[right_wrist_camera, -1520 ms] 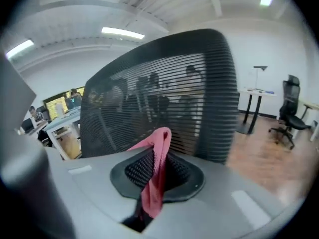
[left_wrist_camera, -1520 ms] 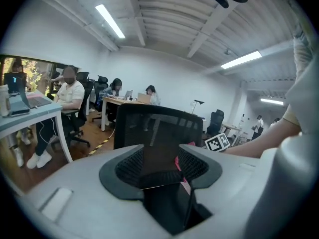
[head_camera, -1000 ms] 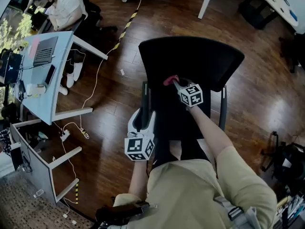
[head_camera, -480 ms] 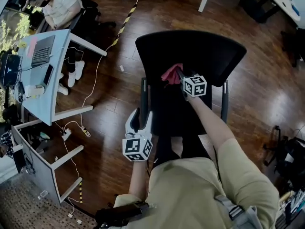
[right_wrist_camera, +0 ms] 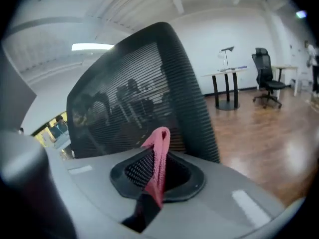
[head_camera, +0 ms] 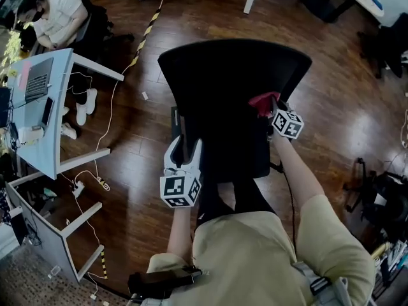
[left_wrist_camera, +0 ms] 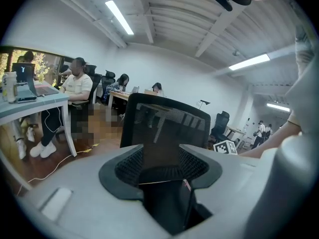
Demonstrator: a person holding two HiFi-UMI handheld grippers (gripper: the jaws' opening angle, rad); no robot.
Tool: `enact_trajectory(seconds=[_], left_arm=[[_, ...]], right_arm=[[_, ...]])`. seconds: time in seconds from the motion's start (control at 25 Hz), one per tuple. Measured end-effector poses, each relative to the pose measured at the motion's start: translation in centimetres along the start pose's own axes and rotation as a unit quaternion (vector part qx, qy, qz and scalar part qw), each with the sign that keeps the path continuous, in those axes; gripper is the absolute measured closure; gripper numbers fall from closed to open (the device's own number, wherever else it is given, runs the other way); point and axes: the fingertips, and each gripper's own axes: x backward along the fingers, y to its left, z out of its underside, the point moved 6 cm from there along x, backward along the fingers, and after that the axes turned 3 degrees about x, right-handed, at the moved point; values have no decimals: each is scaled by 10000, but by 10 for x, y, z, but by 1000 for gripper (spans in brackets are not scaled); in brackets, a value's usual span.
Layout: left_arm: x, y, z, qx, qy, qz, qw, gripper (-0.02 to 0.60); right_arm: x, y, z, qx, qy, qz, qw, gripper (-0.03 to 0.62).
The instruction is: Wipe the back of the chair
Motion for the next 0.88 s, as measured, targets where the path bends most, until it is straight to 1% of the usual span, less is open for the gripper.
enact_trajectory(seconds=[0.04,0.08,0.12,0.2,0.28,0.32,0.36,0.4,0.44,0.52,0.6,0.64,0.72,0.8,0.88], left_arm=[[1,2,1,21,-4,-43,10000,378],[5,4,2,48,-6,-105,9999,378],[9,7,4,78,-6,-182,9998,377],[17,13,6,140,2,-335,9993,379],[22,18,6,214,12,-410,9989,379],[23,19,4,219,14,-409,9989,377],[24,20,3,177,23,-401,9990,373],[24,20,3,102,48,-400,9991,372],[24,19,4,29,86,-405,9991,371],[21,19,6,-33,141,-399,9991,370],[17,18,8,-33,166,-342,9993,370],[13,17,9,-33,185,-286,9994,370],[5,14,12,-35,238,-143,9996,368],[-3,11,13,-23,259,-23,9997,368],[-11,8,13,15,241,55,9997,368]], right_arm=[[-6,20,7,-84,38,-267,9996,568],[-14,48,16,-15,113,-659,9978,566],[-23,82,24,138,182,-1119,9935,566],[-41,157,34,404,184,-2090,9769,566],[-60,229,40,574,67,-2926,9545,568],[-69,260,43,675,33,-3220,9443,568],[-78,287,46,784,31,-3404,9370,567],[-86,307,49,880,55,-3483,9332,568],[-93,321,52,957,91,-3478,9326,568],[-101,330,53,1100,149,-3388,9343,568],[-101,321,51,1196,172,-3316,9356,568],[-100,306,50,1151,183,-3205,9400,568],[-95,254,45,937,206,-2725,9574,568],[-85,185,37,851,245,-2079,9741,568],[-69,120,29,928,327,-1516,9835,568]])
